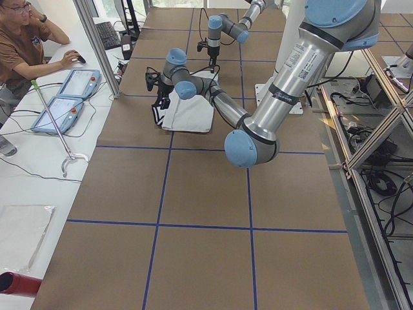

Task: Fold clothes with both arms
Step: 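Grasp the shirt edge with the right gripper and drag it toward the robot, rotating it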

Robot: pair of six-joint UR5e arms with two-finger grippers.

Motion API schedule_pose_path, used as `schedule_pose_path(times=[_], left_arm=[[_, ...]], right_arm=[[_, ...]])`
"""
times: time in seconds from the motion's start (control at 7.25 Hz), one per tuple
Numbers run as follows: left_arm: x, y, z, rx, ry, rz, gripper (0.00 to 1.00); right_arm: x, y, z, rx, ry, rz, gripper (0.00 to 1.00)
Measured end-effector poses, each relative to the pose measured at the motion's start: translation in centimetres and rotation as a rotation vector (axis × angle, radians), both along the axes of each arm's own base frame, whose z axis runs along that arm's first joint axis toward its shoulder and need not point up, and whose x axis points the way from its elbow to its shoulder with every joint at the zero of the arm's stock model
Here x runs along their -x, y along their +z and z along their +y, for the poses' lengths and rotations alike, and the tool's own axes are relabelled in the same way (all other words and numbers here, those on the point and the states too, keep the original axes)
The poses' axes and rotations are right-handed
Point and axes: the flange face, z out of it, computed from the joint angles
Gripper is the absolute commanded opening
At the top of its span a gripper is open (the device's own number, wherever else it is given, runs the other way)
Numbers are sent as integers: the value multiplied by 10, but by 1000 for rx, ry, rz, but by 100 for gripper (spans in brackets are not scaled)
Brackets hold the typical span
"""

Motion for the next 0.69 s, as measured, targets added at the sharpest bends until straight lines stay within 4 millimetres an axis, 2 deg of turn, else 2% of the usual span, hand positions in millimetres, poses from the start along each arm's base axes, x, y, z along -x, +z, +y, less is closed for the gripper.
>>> schedule_pose_path(times=[0.41, 0.69], left_arm=[[7, -13, 15, -54, 24, 13, 100], [6, -17, 26, -81, 51, 14, 100]], right_arm=[[-66, 15, 44, 1, 1, 17, 0], [-89, 9, 95, -1, -73, -2, 0]])
